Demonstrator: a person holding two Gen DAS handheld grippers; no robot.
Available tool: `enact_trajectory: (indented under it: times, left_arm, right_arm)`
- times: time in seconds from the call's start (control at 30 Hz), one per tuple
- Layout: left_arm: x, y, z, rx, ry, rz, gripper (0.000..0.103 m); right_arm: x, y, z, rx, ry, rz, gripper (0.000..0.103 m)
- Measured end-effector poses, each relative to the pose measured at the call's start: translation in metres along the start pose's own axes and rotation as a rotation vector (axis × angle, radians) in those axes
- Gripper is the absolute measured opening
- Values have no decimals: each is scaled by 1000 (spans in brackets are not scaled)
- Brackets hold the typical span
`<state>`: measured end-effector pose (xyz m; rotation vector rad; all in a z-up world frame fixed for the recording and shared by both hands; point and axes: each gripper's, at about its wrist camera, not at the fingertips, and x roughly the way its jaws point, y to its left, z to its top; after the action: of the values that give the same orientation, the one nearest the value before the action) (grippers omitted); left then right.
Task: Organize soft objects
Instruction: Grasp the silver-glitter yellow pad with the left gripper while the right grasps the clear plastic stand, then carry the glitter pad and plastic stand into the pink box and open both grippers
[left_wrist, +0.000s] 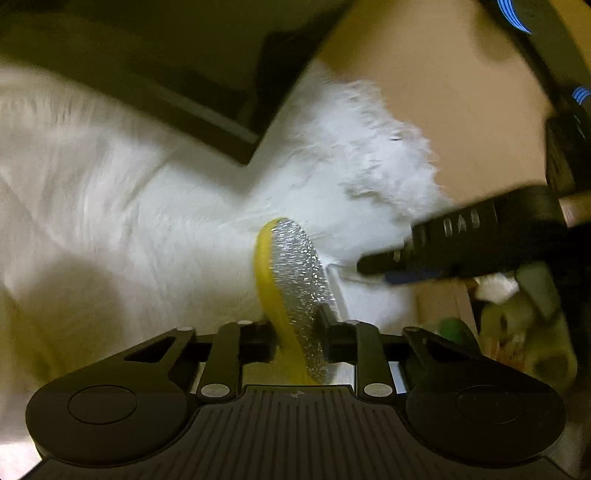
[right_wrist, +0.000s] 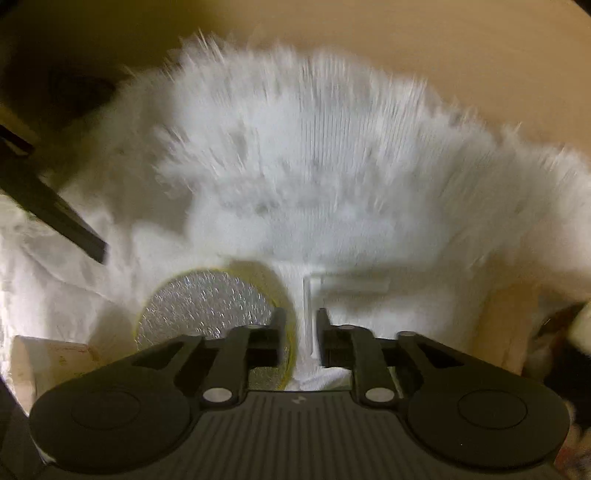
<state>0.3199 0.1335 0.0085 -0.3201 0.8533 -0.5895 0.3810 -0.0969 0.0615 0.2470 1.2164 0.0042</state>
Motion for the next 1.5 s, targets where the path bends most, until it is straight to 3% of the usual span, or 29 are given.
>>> enact_trajectory:
  times: [0.07, 0.27, 0.47, 0.53, 0.63, 0.97, 1.23, 1.37, 1.5]
  left_arm:
    - [-13, -8, -3, 77, -10, 51, 19]
    - [-49, -7, -23, 158, -27, 117, 18]
    - [-67, 6, -38, 145, -11, 145, 18]
    - [-72, 10, -42, 128, -13, 145, 18]
    - [-78, 12, -45, 119, -22, 148, 18]
    - [-109, 11, -48, 141, -45, 128, 18]
    - [-134, 8, -36, 143, -59, 102, 18]
    - [-138, -12, -25, 173, -77, 28, 18]
    - [-126, -46, -17, 184, -61, -91, 18]
  right_arm:
    - [-12, -2, 2, -16, -32, -27, 45]
    - [11, -2, 9, 27, 37, -25, 43]
    - [43, 14, 11, 26, 97, -108, 26]
    - [43, 17, 12, 12, 75, -131, 11]
    - [35, 25, 10, -19, 68, -123, 12]
    - [-35, 87, -32, -130, -31, 9, 12]
    - [-110, 116, -68, -220, -174, 28, 12]
    - [-153, 109, -89, -234, -279, -1, 12]
    - [-194, 86, -114, -209, -374, -71, 12]
